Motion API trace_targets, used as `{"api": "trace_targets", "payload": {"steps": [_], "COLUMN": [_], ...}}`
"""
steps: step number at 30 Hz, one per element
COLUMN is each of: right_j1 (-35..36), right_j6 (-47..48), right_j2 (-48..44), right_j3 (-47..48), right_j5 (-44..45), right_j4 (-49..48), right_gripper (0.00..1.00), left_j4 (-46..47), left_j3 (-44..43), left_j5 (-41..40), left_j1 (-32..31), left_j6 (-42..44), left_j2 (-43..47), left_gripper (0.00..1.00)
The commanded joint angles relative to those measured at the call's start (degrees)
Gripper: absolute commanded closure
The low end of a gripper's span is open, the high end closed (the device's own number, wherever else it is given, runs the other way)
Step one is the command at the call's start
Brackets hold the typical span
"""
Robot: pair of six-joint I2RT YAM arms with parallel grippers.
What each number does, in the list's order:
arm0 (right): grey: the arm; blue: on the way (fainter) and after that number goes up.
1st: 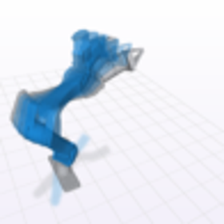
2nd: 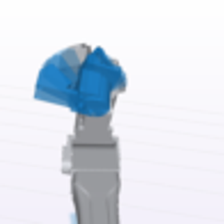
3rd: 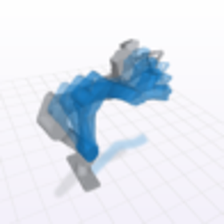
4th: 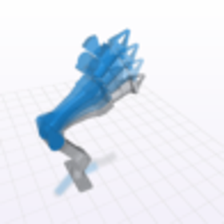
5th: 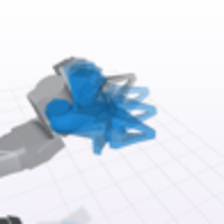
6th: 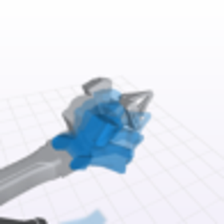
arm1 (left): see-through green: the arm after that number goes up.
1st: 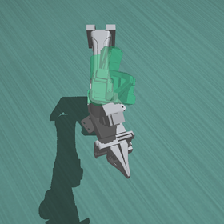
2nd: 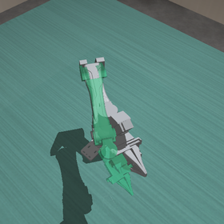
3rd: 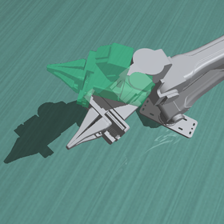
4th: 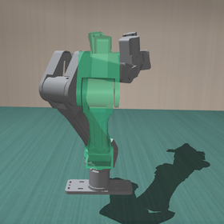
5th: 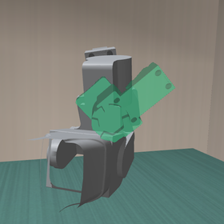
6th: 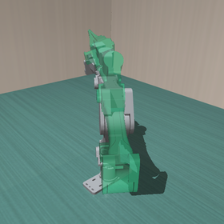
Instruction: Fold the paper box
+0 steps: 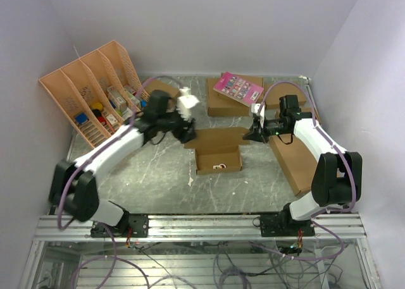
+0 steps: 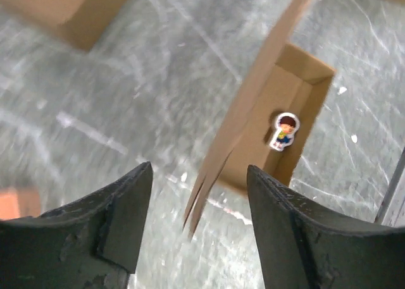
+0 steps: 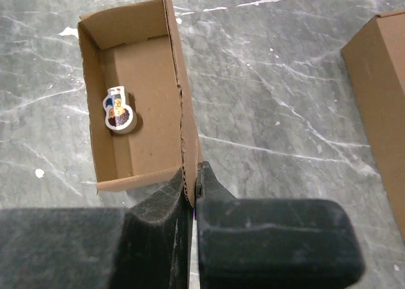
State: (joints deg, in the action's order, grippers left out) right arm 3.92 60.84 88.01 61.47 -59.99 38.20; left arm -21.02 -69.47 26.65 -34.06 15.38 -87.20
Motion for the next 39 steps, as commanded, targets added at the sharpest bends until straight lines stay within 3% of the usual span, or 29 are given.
{"api": "trace_targets", "payload": {"steps": [1, 5, 9, 12, 17, 25, 29, 31, 39], "right_j1": [0.25, 0.25, 0.28, 0.24, 0.27, 0.29, 0.23, 0.23, 0.22], "right_j6": [4.37, 5.98, 6.34, 6.14, 6.50, 6.37, 6.47, 6.40, 5.86], "right_j2": [1.90, 3.83, 4.07, 3.76, 4.07, 4.05, 4.20, 4.19, 3.93], "right_j3": [2.16, 3.61, 3.80, 3.53, 3.78, 3.79, 3.92, 3.98, 3.82], "right_j5": [-1.01, -1.01, -1.00, -0.81, -0.97, -1.01, -1.05, -1.18, -1.10], "right_j4": [5.39, 7.84, 8.32, 7.98, 8.29, 8.21, 8.39, 8.47, 8.04], "right_gripper": [1.00, 1.00, 1.00, 1.00, 1.00, 1.00, 1.00, 1.00, 1.00], "left_j4": [26.08, 30.69, 41.56, 44.29, 40.94, 39.16, 38.19, 37.06, 36.24], "left_j3": [18.30, 28.12, 36.31, 37.44, 33.14, 31.15, 30.24, 29.53, 29.94], "left_j5": [12.90, 7.24, 0.61, 0.58, 4.14, 8.98, 10.98, 11.77, 11.47], "left_j1": [9.03, 9.37, 9.37, 9.41, 9.45, 9.45, 9.45, 9.45, 9.40], "left_j6": [-16.93, -15.53, -14.52, -13.30, -10.73, -9.94, -9.77, -9.51, -9.39], "left_j2": [15.33, 20.84, 23.43, 21.64, 15.10, 11.43, 10.48, 9.84, 10.54], "left_gripper": [0.28, 0.27, 0.28, 0.28, 0.35, 0.52, 0.74, 0.78, 0.66]}}
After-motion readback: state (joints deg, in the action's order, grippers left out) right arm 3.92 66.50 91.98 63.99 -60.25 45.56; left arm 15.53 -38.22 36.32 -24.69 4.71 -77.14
